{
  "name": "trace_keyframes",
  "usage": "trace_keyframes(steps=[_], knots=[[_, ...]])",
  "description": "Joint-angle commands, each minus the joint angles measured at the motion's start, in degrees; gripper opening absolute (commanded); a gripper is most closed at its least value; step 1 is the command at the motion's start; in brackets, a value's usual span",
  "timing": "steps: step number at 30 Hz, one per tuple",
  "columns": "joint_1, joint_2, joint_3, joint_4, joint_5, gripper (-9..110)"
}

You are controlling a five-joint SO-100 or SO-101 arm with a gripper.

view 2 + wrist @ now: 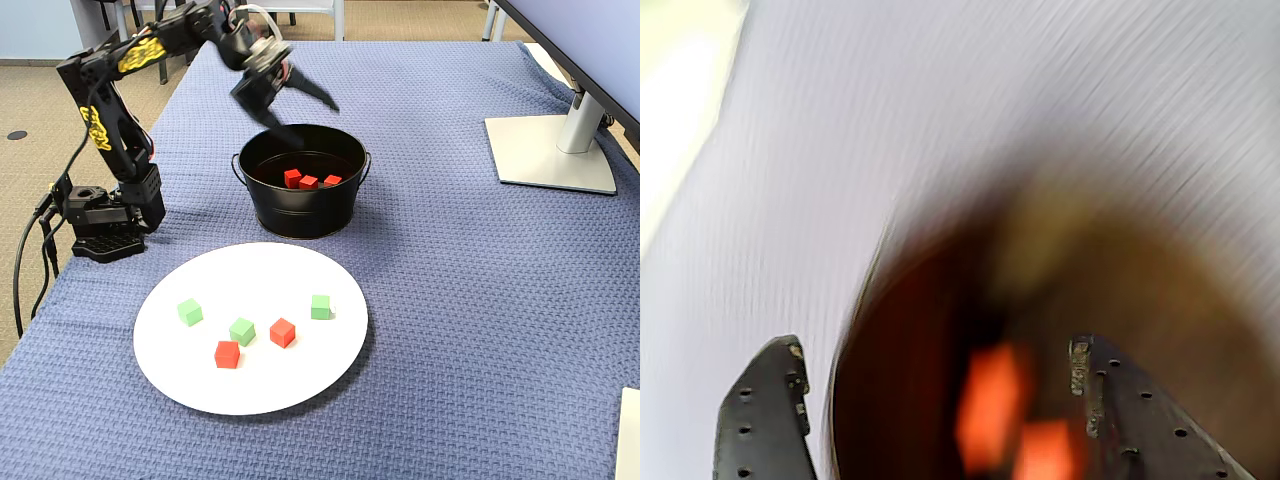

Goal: Pick up the red cubes from the white plate and place them in the black recipient

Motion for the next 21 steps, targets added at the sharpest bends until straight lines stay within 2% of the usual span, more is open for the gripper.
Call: trace_keyframes(steps=[1, 6, 9, 15, 18, 21], knots=[[16.0, -0.9, -3.7, 0.9, 3.8, 27], [27.3, -10.5, -4.5, 4.0, 8.2, 26], [31.0, -16.2, -5.0, 7.4, 9.6, 26], [35.1, -25.8, -7.8, 5.8, 12.4, 27], [35.0, -29.7, -9.0, 5.5, 9.0, 27], [36.4, -33.0, -12.7, 8.6, -0.4, 26]])
